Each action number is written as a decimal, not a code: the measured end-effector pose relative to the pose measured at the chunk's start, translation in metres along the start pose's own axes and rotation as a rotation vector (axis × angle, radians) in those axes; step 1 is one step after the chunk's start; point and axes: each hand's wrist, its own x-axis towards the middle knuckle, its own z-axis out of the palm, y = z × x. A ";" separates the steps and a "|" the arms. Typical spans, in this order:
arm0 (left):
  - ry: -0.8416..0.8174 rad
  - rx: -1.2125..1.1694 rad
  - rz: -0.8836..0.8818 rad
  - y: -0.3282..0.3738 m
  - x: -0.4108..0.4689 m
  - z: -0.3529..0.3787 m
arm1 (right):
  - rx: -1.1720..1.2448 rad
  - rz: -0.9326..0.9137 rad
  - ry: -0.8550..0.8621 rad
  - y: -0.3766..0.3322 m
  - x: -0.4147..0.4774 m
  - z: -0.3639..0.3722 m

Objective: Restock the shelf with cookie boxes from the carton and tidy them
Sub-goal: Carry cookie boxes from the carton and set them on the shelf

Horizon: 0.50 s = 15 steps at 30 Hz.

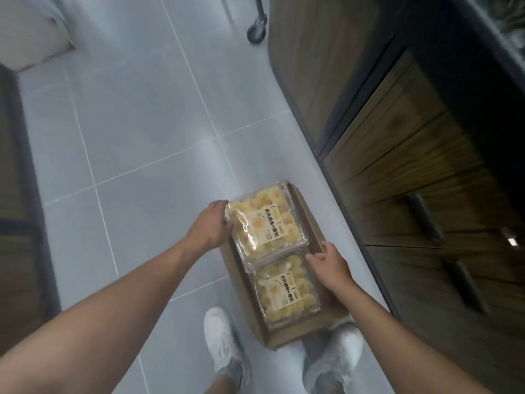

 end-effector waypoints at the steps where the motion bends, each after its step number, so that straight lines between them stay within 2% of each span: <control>1: 0.000 -0.009 -0.014 -0.003 0.015 0.005 | 0.045 0.022 0.011 0.004 0.013 0.006; 4: -0.019 -0.031 -0.047 -0.011 0.055 0.018 | 0.216 0.092 0.040 0.011 0.049 0.022; 8: -0.040 -0.044 -0.080 -0.016 0.090 0.025 | 0.455 0.148 -0.005 0.021 0.081 0.041; 15: -0.083 -0.134 -0.164 -0.017 0.097 0.024 | 0.722 0.202 0.003 0.023 0.088 0.046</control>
